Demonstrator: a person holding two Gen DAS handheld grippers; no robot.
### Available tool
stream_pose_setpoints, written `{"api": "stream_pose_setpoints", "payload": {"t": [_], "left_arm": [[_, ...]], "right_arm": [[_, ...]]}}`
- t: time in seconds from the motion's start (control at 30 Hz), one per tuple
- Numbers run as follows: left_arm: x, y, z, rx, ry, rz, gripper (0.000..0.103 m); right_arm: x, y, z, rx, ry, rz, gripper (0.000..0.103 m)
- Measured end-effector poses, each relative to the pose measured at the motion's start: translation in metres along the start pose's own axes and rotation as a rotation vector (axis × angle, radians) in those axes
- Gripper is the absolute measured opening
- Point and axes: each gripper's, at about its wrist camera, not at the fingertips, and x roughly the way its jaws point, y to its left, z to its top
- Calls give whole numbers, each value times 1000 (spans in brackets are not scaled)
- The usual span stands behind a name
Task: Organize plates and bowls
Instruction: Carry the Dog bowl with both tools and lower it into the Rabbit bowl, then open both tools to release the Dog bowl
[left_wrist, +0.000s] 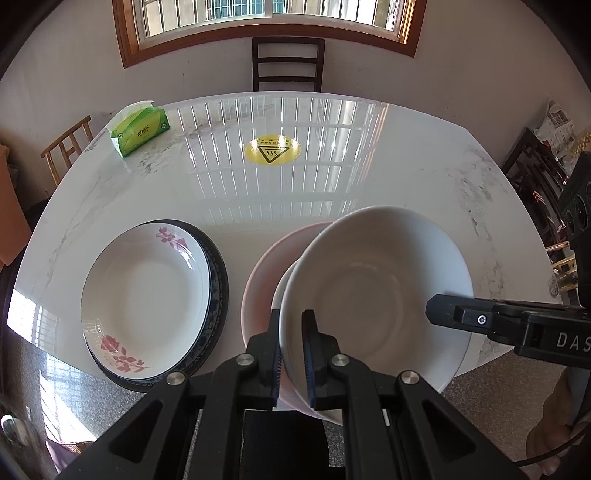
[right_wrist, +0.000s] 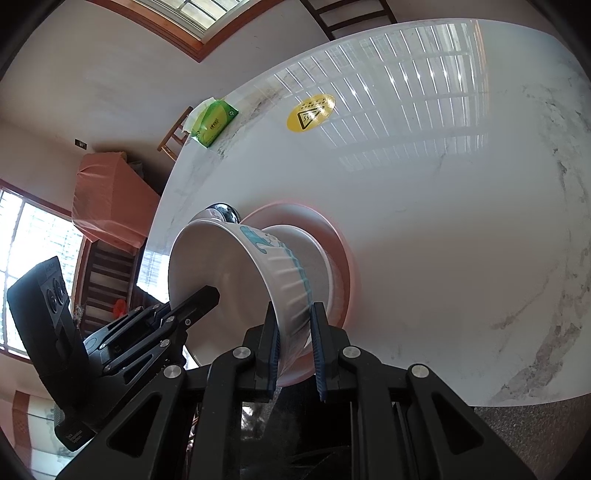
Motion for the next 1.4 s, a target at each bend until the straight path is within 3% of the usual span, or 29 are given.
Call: {"api": "stream_pose_setpoints", "payload": {"t": [0.5, 0.6, 0.83, 1.07, 1.2, 1.4], "left_arm": [[13, 3, 1, 4, 29, 7, 10], [17, 3, 0, 11, 39, 20, 16], [14, 0, -1, 30, 12, 34, 16], [-3, 11, -1, 14, -31, -13, 17], [-11, 23, -1, -8, -35, -21, 34], [-11, 47, -3, -77, -11, -34, 38]], "right_arm": [[5, -1, 0, 10, 7, -14, 16], [3, 0, 1, 4, -4, -21, 15], [0, 1, -1, -8, -19, -28, 15], [-6, 1, -6, -32, -61, -27, 18], [-19, 2, -13, -62, -127, -37, 18], [-31, -1, -28, -119, -199, -106, 18]]}}
